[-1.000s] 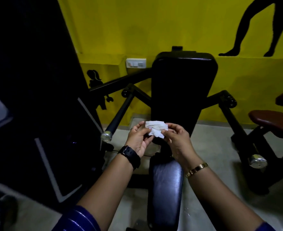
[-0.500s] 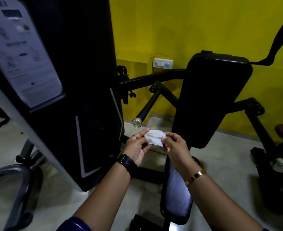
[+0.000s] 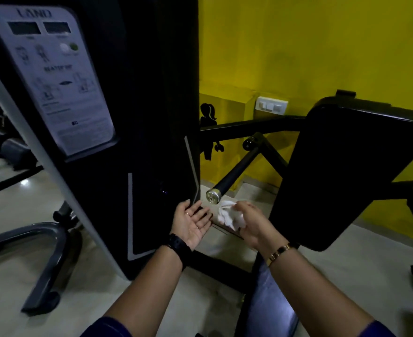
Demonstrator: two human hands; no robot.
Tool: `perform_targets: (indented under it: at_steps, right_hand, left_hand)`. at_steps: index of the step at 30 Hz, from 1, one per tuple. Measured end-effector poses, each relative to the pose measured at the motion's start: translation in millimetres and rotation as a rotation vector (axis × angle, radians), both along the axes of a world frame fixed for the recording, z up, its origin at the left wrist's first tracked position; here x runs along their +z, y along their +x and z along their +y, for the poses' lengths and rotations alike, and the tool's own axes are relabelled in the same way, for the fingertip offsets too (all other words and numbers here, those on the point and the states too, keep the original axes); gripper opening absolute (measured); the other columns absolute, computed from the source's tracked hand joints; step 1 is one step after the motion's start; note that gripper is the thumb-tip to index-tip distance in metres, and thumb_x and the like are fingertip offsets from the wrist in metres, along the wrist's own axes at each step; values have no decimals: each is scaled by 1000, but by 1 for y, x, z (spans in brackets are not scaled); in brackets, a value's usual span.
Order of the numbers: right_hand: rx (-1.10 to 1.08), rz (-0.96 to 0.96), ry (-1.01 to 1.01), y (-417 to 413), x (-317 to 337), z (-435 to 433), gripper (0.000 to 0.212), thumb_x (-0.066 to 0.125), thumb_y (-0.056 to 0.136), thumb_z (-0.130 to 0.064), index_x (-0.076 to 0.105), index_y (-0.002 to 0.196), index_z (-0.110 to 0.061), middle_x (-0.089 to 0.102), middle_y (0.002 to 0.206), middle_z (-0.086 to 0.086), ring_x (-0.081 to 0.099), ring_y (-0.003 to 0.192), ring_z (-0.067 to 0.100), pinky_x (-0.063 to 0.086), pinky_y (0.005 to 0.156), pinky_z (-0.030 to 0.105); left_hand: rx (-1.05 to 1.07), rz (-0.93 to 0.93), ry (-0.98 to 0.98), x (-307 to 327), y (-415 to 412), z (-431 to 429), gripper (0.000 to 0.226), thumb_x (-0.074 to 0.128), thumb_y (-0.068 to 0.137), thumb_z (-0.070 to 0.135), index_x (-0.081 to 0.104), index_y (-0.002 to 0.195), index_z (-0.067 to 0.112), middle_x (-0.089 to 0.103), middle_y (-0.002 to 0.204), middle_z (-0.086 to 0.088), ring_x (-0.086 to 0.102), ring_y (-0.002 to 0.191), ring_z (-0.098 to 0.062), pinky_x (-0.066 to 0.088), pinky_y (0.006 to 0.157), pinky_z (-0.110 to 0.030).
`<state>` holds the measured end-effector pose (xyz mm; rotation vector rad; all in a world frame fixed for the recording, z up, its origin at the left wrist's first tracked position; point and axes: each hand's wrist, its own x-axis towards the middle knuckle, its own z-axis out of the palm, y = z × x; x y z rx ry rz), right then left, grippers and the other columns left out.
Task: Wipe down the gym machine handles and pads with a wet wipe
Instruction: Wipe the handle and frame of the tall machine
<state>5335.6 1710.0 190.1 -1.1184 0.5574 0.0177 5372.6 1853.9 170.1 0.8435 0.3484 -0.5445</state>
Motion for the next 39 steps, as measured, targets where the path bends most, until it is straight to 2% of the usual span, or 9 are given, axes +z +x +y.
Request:
perform_targets:
  at_steps: [3,7,11,14,20,27,31,35,39]
  right_hand:
    - [34,-28,98,21,2,-11,16,40,97,1,55,96,6,61,81,25,56,66,32,52,44,25]
    - [126,-112,-77,42,-6,-20,27,51,89,13,52,107,-7,58,107,20,62,85,30,59,70,39]
    - [290,-326,-800,52,0,-18,35,52,91,5,59,116,-19,62,106,8,57,83,18,49,70,30]
    - [360,-616,-1397,63,3,-13,39,58,87,7,62,122,-9,64,111,9,59,99,20,48,83,26]
    - [648,-821,-2096,93,-45,-17,43,65,77,-5,66,119,-10,65,122,11,58,119,30,46,99,40]
    - [713,-1135,-2369,96,-72,-46,39,45,92,-17,64,124,-8,58,134,8,35,139,29,14,120,44]
    - [650,-1253,-2332,96,-71,-63,38,38,97,-12,60,128,-4,53,138,14,35,139,31,22,116,45]
    - [458,-1067,-2273,101,-65,-41,44,37,90,-10,60,126,3,53,137,18,39,136,33,27,114,46]
    - [573,-1190,-2277,106,-70,-32,41,39,89,-12,68,116,-4,65,121,14,57,120,31,26,117,44]
  left_hand:
    - [92,48,-13,-9,18,-6,56,40,98,44,47,140,8,45,145,-22,45,133,-34,36,106,-38]
    - [128,72,-24,-18,32,-15,61,40,97,49,44,141,8,47,141,-21,49,128,-32,39,100,-38]
    - [121,75,-34,-24,42,-24,55,43,94,54,51,123,8,56,99,-14,55,83,-25,45,76,-35]
    - [133,70,-51,-26,49,-31,52,42,93,57,58,101,9,52,85,-10,51,74,-24,42,69,-33]
    - [146,60,-79,-34,55,-34,63,37,95,60,56,126,8,62,123,-17,61,102,-28,47,85,-36]
    - [118,90,-27,-36,68,-39,75,30,95,63,53,135,3,62,120,-14,62,99,-22,49,71,-31]
    - [113,79,-54,-41,75,-46,75,31,96,62,56,129,0,67,107,-19,65,94,-26,50,72,-34]
    - [97,69,-82,-45,77,-49,65,33,96,61,62,122,9,71,105,-17,67,97,-28,51,75,-36]
    - [101,83,-80,-46,81,-48,67,33,95,63,65,112,6,73,96,-15,70,87,-25,54,71,-33]
